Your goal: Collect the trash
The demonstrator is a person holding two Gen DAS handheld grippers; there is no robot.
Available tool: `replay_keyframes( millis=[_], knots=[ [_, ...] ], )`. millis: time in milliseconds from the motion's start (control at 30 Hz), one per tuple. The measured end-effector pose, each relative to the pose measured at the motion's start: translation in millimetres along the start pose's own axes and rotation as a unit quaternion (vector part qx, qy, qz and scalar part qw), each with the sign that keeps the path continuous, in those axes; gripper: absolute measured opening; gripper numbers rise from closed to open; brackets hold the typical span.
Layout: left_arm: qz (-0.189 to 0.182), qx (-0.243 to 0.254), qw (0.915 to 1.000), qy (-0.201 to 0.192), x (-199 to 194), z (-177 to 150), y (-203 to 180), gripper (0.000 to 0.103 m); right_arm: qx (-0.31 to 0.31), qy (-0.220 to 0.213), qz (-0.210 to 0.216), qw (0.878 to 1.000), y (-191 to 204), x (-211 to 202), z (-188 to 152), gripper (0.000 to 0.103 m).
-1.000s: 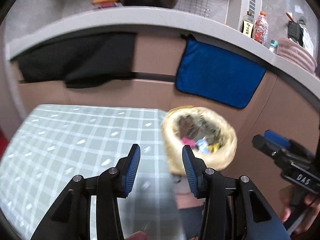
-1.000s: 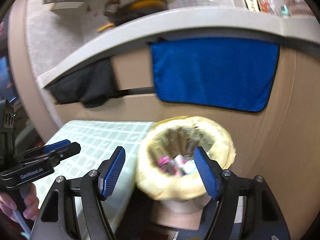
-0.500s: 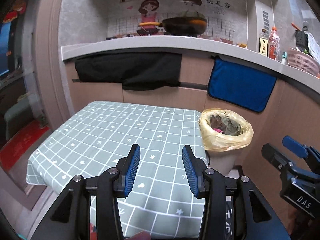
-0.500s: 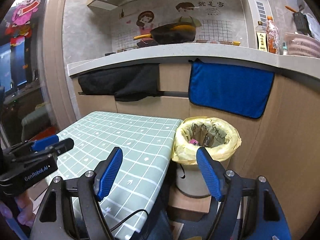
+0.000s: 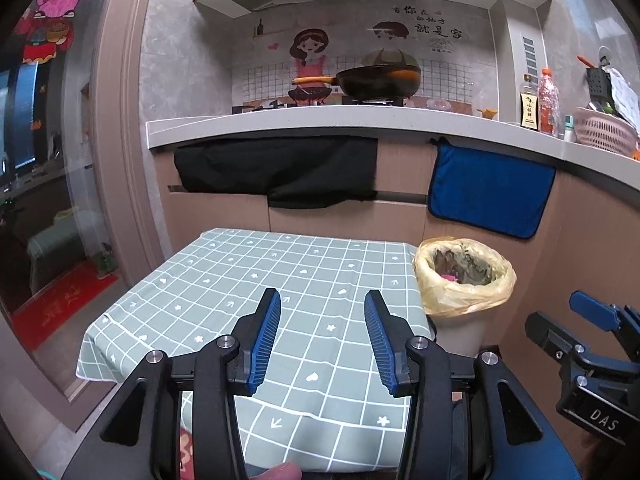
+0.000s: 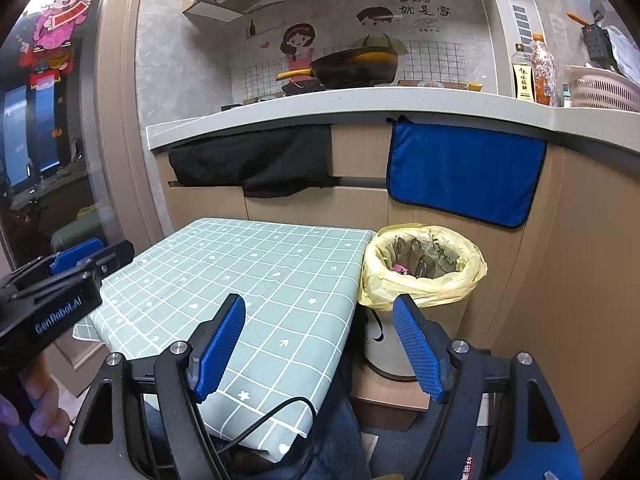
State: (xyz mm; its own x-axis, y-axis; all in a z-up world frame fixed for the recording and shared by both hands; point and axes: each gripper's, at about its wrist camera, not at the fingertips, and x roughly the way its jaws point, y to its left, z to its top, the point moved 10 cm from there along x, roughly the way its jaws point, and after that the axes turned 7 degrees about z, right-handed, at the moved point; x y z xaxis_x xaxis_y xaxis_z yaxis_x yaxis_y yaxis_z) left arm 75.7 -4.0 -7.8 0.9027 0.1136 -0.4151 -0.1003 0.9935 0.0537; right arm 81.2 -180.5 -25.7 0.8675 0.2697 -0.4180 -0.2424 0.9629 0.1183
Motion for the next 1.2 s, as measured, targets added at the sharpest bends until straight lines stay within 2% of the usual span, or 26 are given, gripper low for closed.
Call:
replay_keyframes(
  millis=[400,1200],
  knots=[
    [-0.01,-0.002,0.9999,0.007,-3,-3,1,0.045,-0.013,0.002,-0.001,1.0,8,-6,0,0.074],
    [-0.017,0.003,0.9998,0.011,-3,-6,-3,0.045,-0.002,0.002,0.0,1.0,-1,-9,0,0.074]
  ],
)
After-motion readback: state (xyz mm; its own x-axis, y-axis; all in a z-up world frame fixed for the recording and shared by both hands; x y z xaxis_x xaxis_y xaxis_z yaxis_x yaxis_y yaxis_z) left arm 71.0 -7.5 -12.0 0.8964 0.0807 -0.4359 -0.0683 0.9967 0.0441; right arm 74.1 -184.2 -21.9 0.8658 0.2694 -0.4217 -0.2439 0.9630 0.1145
